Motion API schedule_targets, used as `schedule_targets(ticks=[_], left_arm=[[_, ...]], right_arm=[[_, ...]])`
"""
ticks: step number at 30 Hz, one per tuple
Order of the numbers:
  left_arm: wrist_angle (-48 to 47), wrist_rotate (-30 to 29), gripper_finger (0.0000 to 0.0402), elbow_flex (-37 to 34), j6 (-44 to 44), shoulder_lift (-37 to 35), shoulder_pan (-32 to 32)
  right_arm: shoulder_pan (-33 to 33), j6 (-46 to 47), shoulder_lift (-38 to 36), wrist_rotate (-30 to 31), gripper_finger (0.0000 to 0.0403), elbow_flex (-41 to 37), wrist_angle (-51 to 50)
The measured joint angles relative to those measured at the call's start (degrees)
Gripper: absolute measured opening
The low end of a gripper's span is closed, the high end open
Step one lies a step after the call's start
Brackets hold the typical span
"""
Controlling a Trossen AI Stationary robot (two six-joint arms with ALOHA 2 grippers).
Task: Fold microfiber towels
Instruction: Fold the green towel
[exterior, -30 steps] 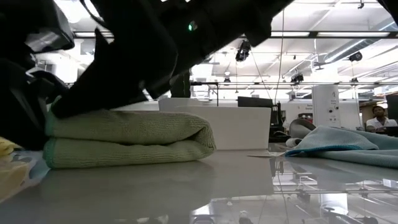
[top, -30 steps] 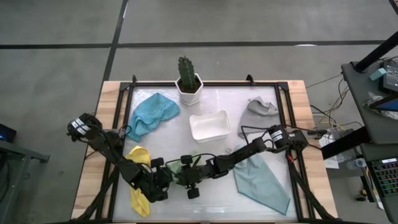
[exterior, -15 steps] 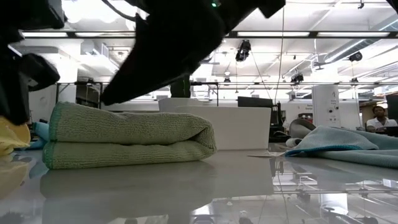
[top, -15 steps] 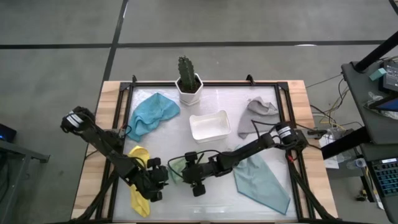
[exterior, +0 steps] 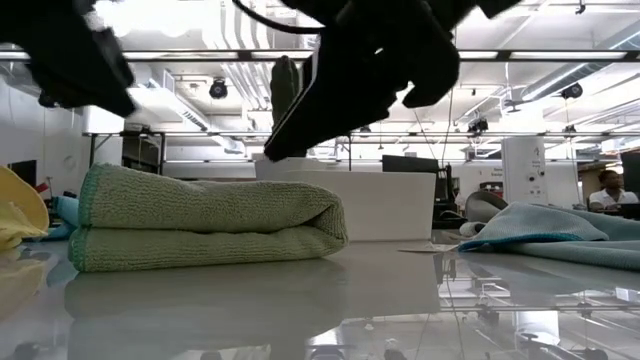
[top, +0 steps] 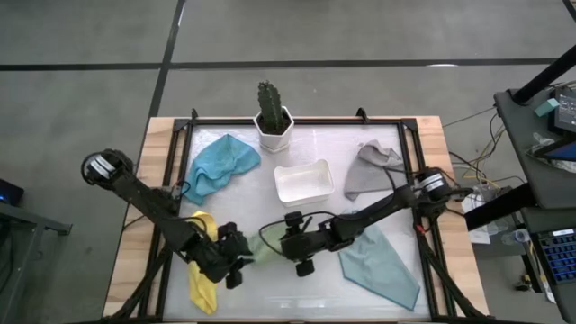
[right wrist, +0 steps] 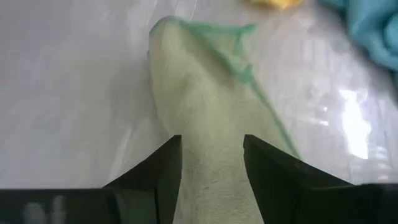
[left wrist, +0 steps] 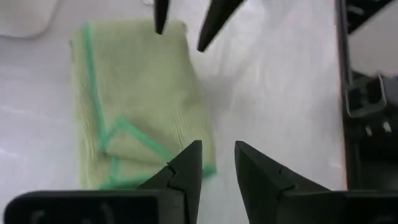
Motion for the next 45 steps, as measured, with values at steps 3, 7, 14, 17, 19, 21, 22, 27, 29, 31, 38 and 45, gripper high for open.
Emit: schedule_targets(ticks=[3, 7, 14, 17, 19, 21, 22, 27, 29, 31, 38, 45], left_arm=[[-0.1, -0.1, 0.0080, 1.3, 0.0, 1.0, 2.8], [-0.1, 4.9, 0.0081, 2.2, 0.0, 1.4, 6.3], [-6.7, 11.9, 0.0126, 2.2, -0.1, 1.5, 9.3], [-7.8, 11.8, 0.0145, 2.2, 0.0, 1.5, 10.5], [-7.2, 11.4, 0.0149, 2.2, 0.0, 1.5, 11.0], [-7.2, 9.4, 0.0150, 2.2, -1.8, 2.2, 11.9], [-7.2, 8.8, 0.0150, 2.2, -2.9, 2.8, 12.4], [-7.2, 10.7, 0.0150, 3.1, -3.5, 6.9, 13.9], [-7.8, 11.8, 0.0150, 4.0, -3.4, 8.9, 14.2], [-9.2, 12.2, 0.0150, 5.3, -3.1, 9.9, 14.3], [-15.8, 12.2, 0.0143, 7.3, -4.5, 10.1, 14.3], [-16.2, 12.2, 0.0026, 7.4, -3.4, 9.9, 14.3]], right_arm=[[0.0, -0.1, -2.4, 0.5, 0.0156, -5.3, 6.7], [0.0, -0.1, -3.6, 0.5, 0.0146, -10.9, 13.2], [0.0, -0.1, -3.6, 0.5, 0.0133, -16.5, 20.2], [0.0, -0.6, -3.6, 0.8, 0.0132, -17.8, 22.2], [-0.1, -1.0, -3.6, 0.9, 0.0132, -17.9, 22.5], [-0.1, -1.5, -3.6, 0.9, 0.0132, -18.0, 22.6], [-0.2, -1.8, -3.6, 0.9, 0.0132, -18.0, 22.7], [-0.6, -2.7, -3.6, 0.9, 0.0132, -18.0, 23.3], [-0.8, -2.7, -3.6, 0.9, 0.0132, -18.0, 23.3], [-1.0, -2.7, -3.6, 0.9, 0.0132, -18.0, 23.3], [-1.0, -2.1, -3.6, 0.9, 0.0132, -18.1, 23.2], [-1.0, -0.8, -3.6, 0.9, 0.0132, -18.1, 23.2]])
